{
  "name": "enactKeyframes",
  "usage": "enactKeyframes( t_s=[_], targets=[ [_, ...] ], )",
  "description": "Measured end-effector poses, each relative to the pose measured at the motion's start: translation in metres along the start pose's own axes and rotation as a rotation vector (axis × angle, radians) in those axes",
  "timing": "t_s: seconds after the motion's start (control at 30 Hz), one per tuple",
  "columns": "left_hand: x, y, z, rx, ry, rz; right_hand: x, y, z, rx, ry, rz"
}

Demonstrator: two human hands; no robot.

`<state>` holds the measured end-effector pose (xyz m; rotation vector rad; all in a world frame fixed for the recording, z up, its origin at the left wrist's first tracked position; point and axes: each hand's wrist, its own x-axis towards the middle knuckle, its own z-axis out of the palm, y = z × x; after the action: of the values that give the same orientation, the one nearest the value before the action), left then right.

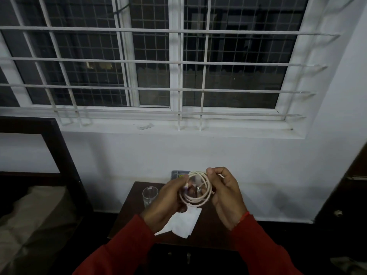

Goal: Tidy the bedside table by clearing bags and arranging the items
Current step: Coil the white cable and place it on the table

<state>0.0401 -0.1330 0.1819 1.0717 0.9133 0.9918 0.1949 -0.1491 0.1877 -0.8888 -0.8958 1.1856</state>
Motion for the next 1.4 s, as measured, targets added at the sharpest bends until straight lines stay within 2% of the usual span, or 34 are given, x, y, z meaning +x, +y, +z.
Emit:
enactKeyframes(
  t_s=[0.07, 0.2, 0.33, 0.43, 0.57, 0.67, 0.73, 0.8, 0.93, 1.13, 1.23, 1.3, 1.4],
  targets=[
    [-0.001, -0.002, 0.001, -0.078, 0.018, 0.009, -0.003, -0.006, -0.003, 0.062, -0.117, 0.046],
    [-0.006, 0.003, 0.010, -0.160, 0.030, 0.076, -0.002, -0.006, -0.009, -0.040, -0.151, 0.009],
    [-0.010, 0.011, 0.020, 0.005, 0.042, 0.157, -0.004, -0.004, -0.009, -0.295, -0.176, -0.062],
    [-0.007, 0.005, 0.018, 0.188, 0.116, 0.231, -0.004, -0.007, -0.009, -0.327, -0.123, -0.105],
    [-0.004, -0.006, 0.020, 0.476, 0.169, 0.493, -0.004, -0.007, -0.006, -0.236, 0.008, -0.170],
    [-0.004, -0.009, 0.022, 0.667, 0.242, 0.642, -0.006, -0.011, -0.003, -0.013, -0.028, -0.019],
    [-0.003, -0.010, 0.022, 0.702, 0.265, 0.678, -0.006, -0.017, -0.006, 0.092, -0.109, 0.113],
    [-0.001, -0.013, 0.021, 0.671, 0.268, 0.677, -0.004, -0.022, -0.010, 0.058, -0.216, 0.194],
    [0.002, -0.019, 0.018, 0.675, 0.247, 0.695, 0.000, -0.028, -0.020, -0.182, -0.310, 0.169],
    [0.004, -0.021, 0.014, 0.529, 0.245, 0.542, -0.003, -0.027, -0.026, -0.209, -0.341, 0.188],
    [0.004, -0.016, 0.014, 0.350, 0.158, 0.351, -0.003, -0.019, -0.026, -0.316, -0.350, 0.122],
    [0.005, -0.015, 0.010, 0.273, 0.113, 0.250, -0.002, -0.016, -0.025, -0.337, -0.307, 0.084],
    [0.007, -0.018, -0.002, 0.284, 0.068, 0.198, 0.001, -0.014, -0.026, -0.333, -0.230, 0.064]
  ],
)
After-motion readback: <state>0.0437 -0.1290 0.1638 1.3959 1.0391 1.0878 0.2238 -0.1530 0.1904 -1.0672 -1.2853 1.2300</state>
